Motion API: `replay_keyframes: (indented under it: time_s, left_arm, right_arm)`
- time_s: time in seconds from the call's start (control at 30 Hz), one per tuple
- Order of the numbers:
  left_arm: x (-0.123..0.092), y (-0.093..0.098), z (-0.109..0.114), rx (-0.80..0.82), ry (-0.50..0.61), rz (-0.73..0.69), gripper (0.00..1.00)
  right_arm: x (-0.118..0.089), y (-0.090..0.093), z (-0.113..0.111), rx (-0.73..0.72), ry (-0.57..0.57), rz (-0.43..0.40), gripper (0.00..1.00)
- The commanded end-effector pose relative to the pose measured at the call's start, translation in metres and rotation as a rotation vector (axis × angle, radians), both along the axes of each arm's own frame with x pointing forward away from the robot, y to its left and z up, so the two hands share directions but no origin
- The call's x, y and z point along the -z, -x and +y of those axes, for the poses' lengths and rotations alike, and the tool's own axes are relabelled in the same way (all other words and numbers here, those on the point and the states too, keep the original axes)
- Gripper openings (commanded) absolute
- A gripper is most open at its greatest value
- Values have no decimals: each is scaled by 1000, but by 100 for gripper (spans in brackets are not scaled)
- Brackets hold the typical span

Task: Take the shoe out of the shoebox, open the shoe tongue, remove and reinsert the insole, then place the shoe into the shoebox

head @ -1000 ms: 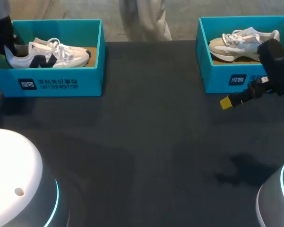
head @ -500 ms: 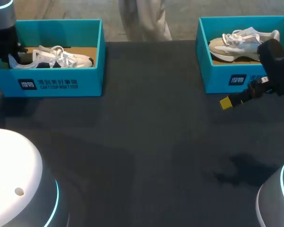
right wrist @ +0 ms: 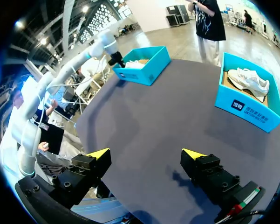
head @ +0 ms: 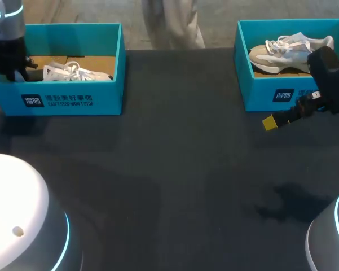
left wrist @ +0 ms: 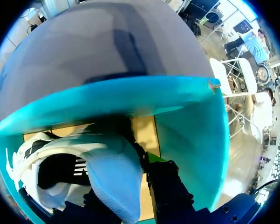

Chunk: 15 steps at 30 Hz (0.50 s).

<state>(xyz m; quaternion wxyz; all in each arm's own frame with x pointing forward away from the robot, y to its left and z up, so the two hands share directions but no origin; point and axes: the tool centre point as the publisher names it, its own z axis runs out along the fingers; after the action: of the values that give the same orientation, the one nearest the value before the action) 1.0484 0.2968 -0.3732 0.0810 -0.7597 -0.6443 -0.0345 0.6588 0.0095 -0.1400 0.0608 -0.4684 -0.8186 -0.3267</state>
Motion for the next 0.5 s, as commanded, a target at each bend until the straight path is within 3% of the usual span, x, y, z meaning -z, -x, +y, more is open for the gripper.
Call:
replay_keyframes:
  time_s: [0.03, 0.5]
  left_arm:
    - [8, -9, 0, -5, -5, 27, 0]
    - [17, -13, 2, -2, -11, 59, 0]
  right_arm:
    - [0, -3, 2, 1, 3, 5, 100]
    - [0, -3, 2, 1, 3, 5, 100]
